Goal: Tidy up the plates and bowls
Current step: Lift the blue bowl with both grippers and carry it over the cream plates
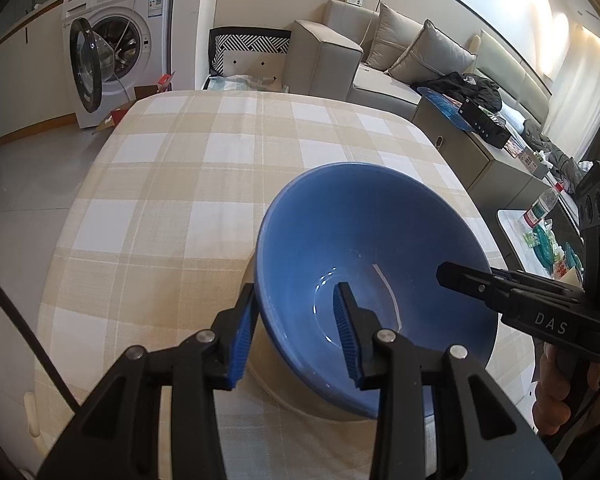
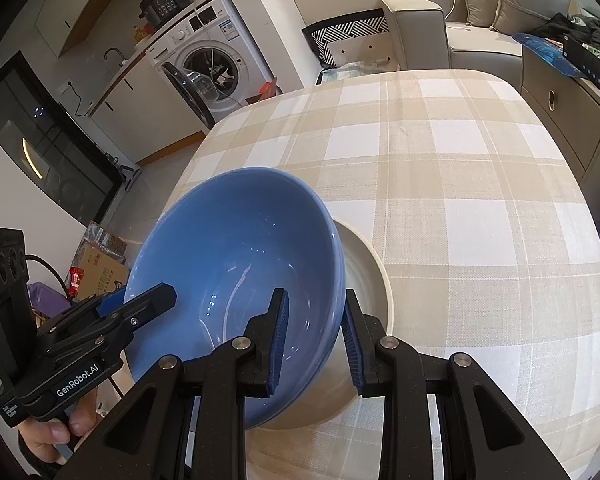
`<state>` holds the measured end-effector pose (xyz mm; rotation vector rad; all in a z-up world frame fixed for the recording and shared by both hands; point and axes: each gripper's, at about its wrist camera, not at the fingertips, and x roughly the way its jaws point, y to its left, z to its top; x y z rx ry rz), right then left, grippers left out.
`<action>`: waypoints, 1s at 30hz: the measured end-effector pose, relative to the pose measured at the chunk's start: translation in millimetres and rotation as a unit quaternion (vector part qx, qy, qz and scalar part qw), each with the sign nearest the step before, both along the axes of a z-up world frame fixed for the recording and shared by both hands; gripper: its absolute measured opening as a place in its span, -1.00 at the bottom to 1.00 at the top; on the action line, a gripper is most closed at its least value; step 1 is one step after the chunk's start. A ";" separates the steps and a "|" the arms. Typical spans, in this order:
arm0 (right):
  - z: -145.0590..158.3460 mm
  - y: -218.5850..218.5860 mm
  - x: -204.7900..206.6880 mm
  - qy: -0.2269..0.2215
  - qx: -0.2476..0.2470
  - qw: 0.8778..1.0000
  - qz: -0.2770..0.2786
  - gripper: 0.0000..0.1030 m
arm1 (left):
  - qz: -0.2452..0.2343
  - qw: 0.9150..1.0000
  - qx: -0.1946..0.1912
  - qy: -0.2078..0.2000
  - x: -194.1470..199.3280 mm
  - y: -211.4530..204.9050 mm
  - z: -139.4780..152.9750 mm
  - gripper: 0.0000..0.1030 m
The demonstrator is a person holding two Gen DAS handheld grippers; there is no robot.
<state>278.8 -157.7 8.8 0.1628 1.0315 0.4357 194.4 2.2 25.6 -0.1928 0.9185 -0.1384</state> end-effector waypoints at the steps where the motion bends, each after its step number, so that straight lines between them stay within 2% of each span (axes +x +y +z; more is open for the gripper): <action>1: 0.3 0.5 0.1 0.000 0.000 1.000 0.001 -0.47 | 0.001 1.000 -0.002 0.000 0.2 1.4 -0.8 -0.30; 12: 2.4 1.0 -0.6 0.002 -0.001 1.000 0.005 -0.46 | -0.004 1.000 -0.012 0.000 -0.7 3.2 -2.4 -0.17; 30: 2.7 2.4 -1.4 0.002 -0.001 1.000 0.006 -0.46 | -0.006 1.000 -0.015 -0.001 -0.5 3.1 -2.0 -0.13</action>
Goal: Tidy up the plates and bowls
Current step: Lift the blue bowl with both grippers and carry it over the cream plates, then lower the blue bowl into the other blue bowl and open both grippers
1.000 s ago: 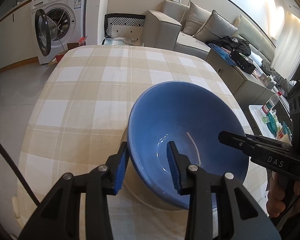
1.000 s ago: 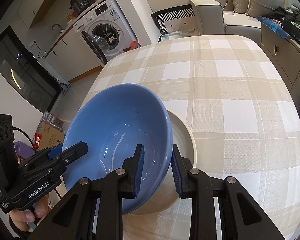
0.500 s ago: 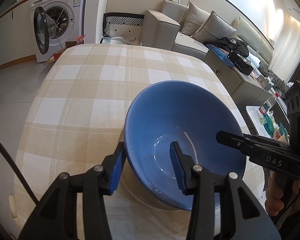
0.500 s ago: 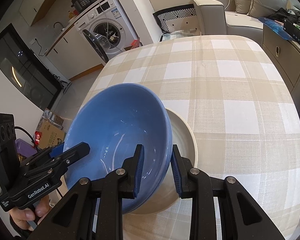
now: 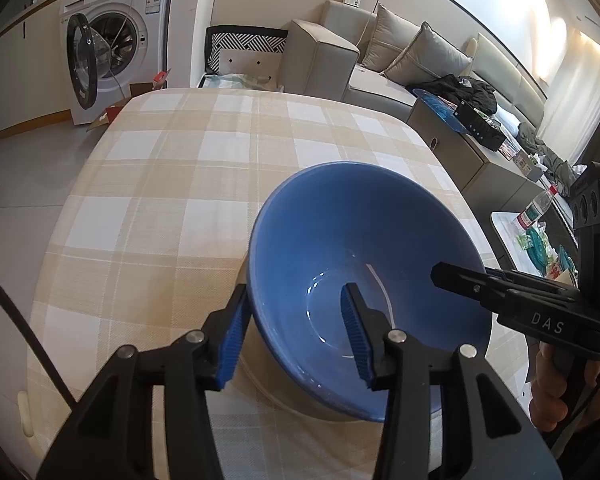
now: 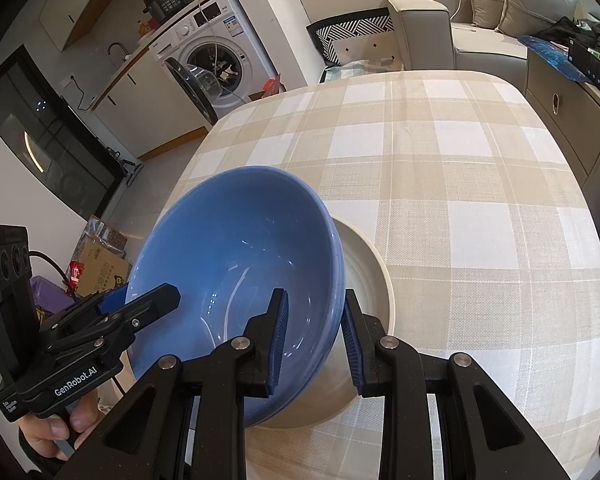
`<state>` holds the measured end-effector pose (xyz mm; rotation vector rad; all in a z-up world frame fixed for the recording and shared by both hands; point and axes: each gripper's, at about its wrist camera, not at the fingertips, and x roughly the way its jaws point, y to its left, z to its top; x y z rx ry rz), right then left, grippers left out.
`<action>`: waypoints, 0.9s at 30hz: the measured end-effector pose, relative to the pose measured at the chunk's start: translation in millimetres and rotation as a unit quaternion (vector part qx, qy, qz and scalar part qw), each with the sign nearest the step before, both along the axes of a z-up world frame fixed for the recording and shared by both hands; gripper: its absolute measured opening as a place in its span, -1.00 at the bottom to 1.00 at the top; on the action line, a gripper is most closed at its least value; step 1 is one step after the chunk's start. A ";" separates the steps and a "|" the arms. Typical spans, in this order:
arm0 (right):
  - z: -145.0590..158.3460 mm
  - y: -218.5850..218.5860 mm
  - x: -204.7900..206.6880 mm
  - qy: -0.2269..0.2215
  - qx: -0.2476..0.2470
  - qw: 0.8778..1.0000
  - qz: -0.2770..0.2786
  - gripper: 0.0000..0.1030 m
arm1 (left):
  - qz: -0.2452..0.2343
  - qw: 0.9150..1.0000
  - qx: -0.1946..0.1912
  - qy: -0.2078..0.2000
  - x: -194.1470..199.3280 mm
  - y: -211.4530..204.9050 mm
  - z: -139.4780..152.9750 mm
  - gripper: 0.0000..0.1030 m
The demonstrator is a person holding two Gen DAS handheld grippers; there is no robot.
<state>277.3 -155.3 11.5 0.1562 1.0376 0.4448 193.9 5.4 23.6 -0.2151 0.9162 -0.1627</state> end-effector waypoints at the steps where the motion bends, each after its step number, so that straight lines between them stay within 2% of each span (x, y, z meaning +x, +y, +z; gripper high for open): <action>1: 0.0 -0.2 0.1 0.000 0.001 1.000 0.000 -0.46 | 0.000 1.000 0.000 0.000 0.0 0.1 0.1 -0.13; 12: 0.0 1.0 0.2 0.000 0.003 1.000 -0.001 -0.46 | -0.002 1.000 0.002 -0.002 0.3 -0.3 0.8 -0.08; 14: 0.1 2.1 0.8 -0.001 0.004 1.000 0.000 -0.46 | -0.001 1.000 0.008 -0.007 0.2 -0.2 3.0 -0.04; 15: 0.5 2.2 0.6 -0.002 0.002 1.000 0.000 -0.42 | 0.001 1.000 0.013 -0.008 0.3 0.3 3.6 0.05; 16: 0.8 2.4 0.2 -0.004 0.001 1.000 0.001 -0.34 | 0.002 1.000 0.016 -0.010 0.0 0.3 4.2 0.16; 17: 1.0 2.3 -0.2 -0.004 0.001 1.000 0.002 -0.29 | 0.003 1.000 0.019 -0.012 -0.5 0.7 5.0 0.18; 19: 1.2 0.1 -0.2 -0.005 0.003 1.000 0.000 -0.03 | 0.003 1.000 0.023 -0.010 0.2 1.7 4.5 0.22; 20: 1.2 -1.5 -0.2 -0.006 0.004 1.000 -0.002 -0.01 | 0.003 1.000 0.025 -0.010 0.3 2.5 4.0 0.27; 22: 0.8 -4.5 -0.1 -0.005 0.001 1.000 -0.005 0.15 | 0.006 1.000 0.026 -0.013 -0.5 3.8 4.0 0.58; 27: 3.0 -9.5 -1.9 -0.017 -0.001 1.000 -0.007 0.45 | 0.005 0.999 0.027 -0.020 -2.4 5.0 6.0 0.65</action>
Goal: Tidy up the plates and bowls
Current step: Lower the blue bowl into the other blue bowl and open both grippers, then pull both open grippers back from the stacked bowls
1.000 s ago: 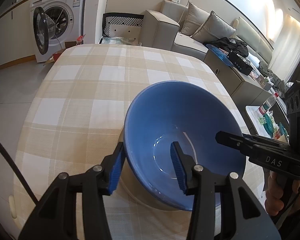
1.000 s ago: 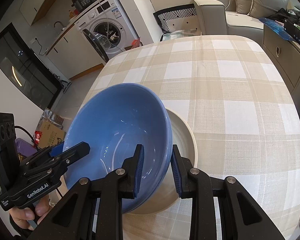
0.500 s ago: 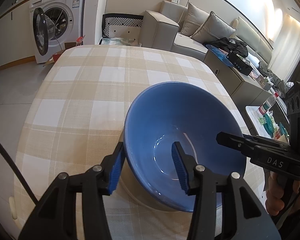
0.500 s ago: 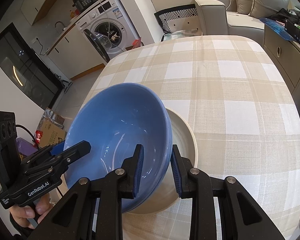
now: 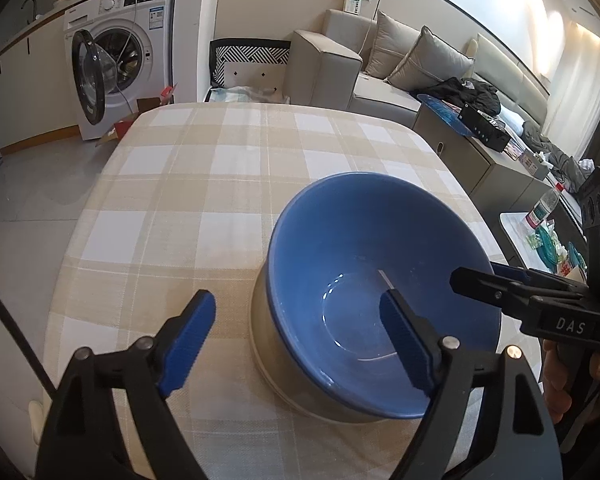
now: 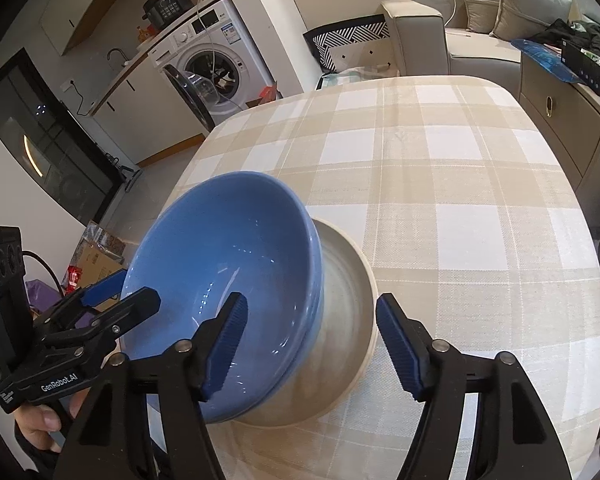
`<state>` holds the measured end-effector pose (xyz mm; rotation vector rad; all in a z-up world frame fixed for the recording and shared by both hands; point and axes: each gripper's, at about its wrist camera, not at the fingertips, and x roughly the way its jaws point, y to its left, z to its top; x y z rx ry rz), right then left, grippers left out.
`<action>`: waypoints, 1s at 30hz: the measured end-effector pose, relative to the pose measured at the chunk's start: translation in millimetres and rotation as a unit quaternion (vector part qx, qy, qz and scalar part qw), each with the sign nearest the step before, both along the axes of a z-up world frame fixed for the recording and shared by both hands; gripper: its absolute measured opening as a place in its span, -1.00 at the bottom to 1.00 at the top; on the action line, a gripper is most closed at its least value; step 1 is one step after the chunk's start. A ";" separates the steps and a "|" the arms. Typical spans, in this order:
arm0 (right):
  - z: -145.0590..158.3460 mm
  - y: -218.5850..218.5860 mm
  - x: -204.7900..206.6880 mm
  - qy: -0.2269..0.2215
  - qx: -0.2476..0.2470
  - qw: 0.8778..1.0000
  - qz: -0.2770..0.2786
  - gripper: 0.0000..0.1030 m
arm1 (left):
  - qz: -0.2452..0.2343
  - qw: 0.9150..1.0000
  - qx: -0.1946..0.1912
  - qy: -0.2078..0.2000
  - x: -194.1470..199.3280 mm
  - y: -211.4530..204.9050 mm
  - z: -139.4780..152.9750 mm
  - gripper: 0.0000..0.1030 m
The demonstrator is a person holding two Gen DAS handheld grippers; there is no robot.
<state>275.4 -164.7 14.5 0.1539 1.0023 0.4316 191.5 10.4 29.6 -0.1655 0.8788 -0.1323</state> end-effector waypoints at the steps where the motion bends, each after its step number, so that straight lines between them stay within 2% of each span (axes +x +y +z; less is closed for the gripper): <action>1: 0.8 -0.5 -0.7 -0.003 0.000 1.000 0.001 0.57 | 0.000 1.000 0.002 0.000 0.2 -0.1 -0.3 0.66; 3: 1.9 -1.2 -2.1 -0.007 0.002 1.000 0.004 0.68 | -0.001 1.000 0.002 -0.001 -0.2 -0.2 -0.6 0.72; 5: 2.9 -1.7 -2.9 -0.010 0.007 1.000 0.010 0.75 | 0.000 1.000 -0.003 -0.006 -1.0 0.7 -0.1 0.93; 7: 3.8 -2.4 -3.8 -0.016 0.007 1.000 0.009 0.97 | 0.002 1.000 -0.006 -0.014 -3.3 1.4 1.5 1.00; 18: 9.7 -1.2 -12.8 -0.061 -0.004 0.998 0.025 0.99 | -0.005 0.999 0.002 -0.046 -12.2 1.4 6.2 1.00; 30: 16.5 -6.1 -33.8 -0.133 -0.004 0.990 0.047 0.99 | 0.028 0.994 0.026 -0.098 -33.7 10.2 10.3 1.00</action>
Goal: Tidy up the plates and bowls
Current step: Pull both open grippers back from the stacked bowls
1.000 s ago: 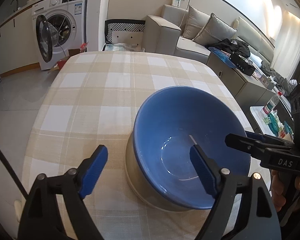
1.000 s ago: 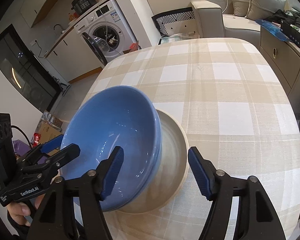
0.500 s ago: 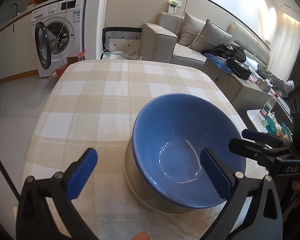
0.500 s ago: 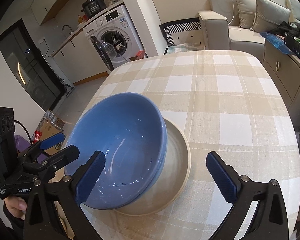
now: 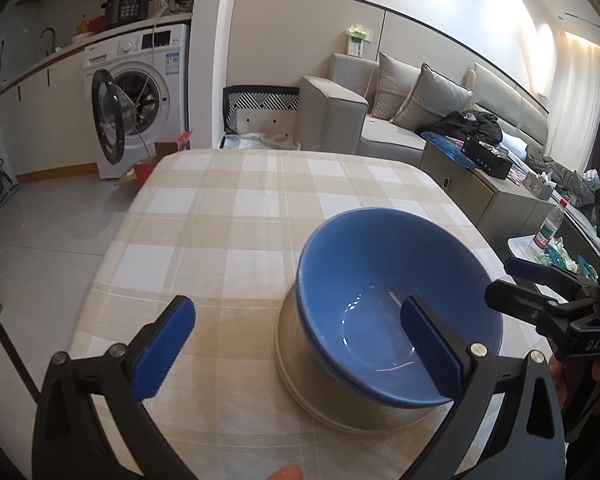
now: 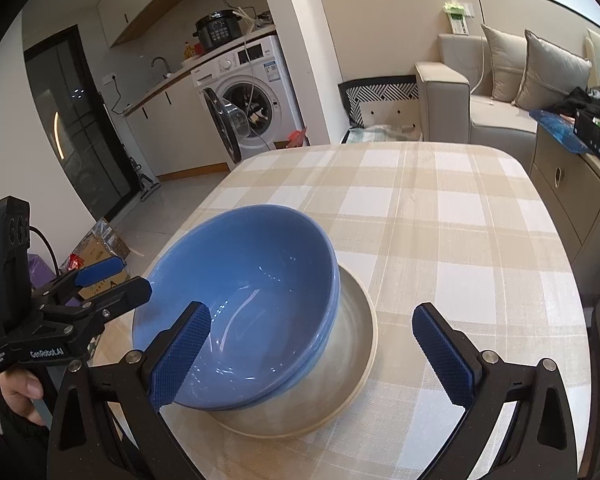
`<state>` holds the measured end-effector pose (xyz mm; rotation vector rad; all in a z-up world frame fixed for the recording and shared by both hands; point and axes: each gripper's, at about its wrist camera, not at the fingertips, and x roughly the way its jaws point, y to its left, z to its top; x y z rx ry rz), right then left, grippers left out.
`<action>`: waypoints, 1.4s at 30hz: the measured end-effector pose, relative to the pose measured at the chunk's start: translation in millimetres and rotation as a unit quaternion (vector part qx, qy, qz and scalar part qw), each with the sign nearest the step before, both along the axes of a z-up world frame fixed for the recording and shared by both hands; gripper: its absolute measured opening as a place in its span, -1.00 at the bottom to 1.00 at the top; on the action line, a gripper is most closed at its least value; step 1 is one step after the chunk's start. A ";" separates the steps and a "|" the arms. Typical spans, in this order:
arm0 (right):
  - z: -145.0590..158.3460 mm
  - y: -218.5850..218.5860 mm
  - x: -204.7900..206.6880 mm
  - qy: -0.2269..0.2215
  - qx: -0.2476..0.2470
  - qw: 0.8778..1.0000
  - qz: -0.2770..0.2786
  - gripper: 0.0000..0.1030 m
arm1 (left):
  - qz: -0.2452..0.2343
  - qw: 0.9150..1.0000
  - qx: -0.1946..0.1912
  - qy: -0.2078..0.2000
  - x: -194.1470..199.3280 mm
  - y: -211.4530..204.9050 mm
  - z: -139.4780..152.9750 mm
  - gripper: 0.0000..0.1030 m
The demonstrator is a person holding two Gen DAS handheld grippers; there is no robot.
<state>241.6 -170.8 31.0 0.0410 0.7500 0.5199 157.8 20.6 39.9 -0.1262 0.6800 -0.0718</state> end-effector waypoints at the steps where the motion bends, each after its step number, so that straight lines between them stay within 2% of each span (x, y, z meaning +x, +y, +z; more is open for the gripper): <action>1: 0.5 -0.6 -3.7 -0.010 0.000 1.000 0.004 0.99 | 0.000 1.000 0.003 -0.004 -2.4 0.6 -0.1 1.00; 14: 4.7 -10.4 -38.5 -0.074 0.013 0.997 0.017 0.99 | -0.011 0.999 0.033 -0.041 -32.1 -3.9 2.8 1.00; 23: 12.1 -8.1 -60.3 -0.116 0.011 0.993 0.028 0.99 | -0.011 0.997 0.036 -0.062 -47.1 -7.1 2.4 1.00; 31: 14.3 -8.2 -79.0 -0.138 0.029 0.989 0.030 0.99 | -0.007 0.996 0.042 -0.083 -58.8 -5.7 3.1 1.00; 42: 6.2 -5.6 -94.3 -0.152 0.029 0.987 0.031 0.99 | -0.001 0.994 0.049 -0.097 -75.5 -6.4 -1.9 1.00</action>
